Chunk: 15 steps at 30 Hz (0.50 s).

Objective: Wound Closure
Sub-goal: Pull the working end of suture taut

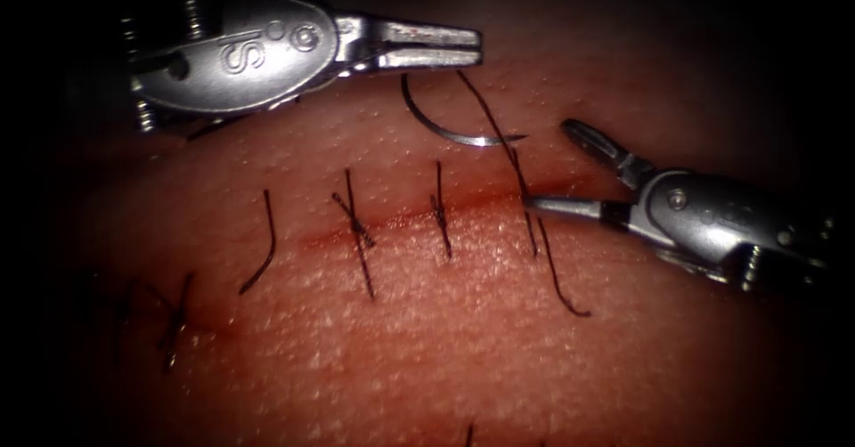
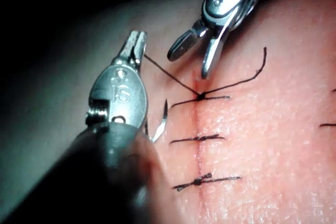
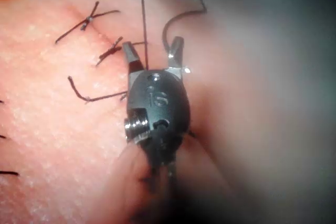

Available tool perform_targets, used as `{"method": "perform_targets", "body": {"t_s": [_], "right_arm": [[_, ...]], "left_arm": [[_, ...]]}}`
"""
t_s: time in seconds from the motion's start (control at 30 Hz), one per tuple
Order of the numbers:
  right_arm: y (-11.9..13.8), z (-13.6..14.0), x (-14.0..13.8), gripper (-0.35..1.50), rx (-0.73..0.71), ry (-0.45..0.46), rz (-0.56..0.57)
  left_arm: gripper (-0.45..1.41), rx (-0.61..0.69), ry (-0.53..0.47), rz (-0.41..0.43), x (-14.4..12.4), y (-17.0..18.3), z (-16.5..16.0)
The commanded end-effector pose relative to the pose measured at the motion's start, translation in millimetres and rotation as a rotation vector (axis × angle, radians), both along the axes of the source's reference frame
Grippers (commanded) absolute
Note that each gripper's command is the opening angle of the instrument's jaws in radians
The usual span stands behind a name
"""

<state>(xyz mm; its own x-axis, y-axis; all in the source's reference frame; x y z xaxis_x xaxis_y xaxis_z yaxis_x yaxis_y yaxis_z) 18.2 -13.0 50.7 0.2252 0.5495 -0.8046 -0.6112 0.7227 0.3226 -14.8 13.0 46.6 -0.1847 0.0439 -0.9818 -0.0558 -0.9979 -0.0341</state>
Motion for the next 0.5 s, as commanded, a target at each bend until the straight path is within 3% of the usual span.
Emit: {"method": "perform_targets", "body": {"t_s": [0.03, 0.3, 0.5], "right_arm": [[0.4, 0.8, 1.4, 0.83, -0.004, -0.001, 0.0], [0.3, 2.6, 3.5, 0.94, -0.031, -0.042, -0.013], [-0.1, 3.8, 5.3, 0.93, -0.064, -0.085, -0.039]], "left_arm": [[-0.45, -0.008, -0.002, 0.002, -0.5, 0.5, 0.2], [-0.45, -0.014, -0.004, 0.002, -1.0, 0.3, -0.4], [-0.45, -0.015, -0.005, 0.002, -1.0, 0.4, -0.3]]}}
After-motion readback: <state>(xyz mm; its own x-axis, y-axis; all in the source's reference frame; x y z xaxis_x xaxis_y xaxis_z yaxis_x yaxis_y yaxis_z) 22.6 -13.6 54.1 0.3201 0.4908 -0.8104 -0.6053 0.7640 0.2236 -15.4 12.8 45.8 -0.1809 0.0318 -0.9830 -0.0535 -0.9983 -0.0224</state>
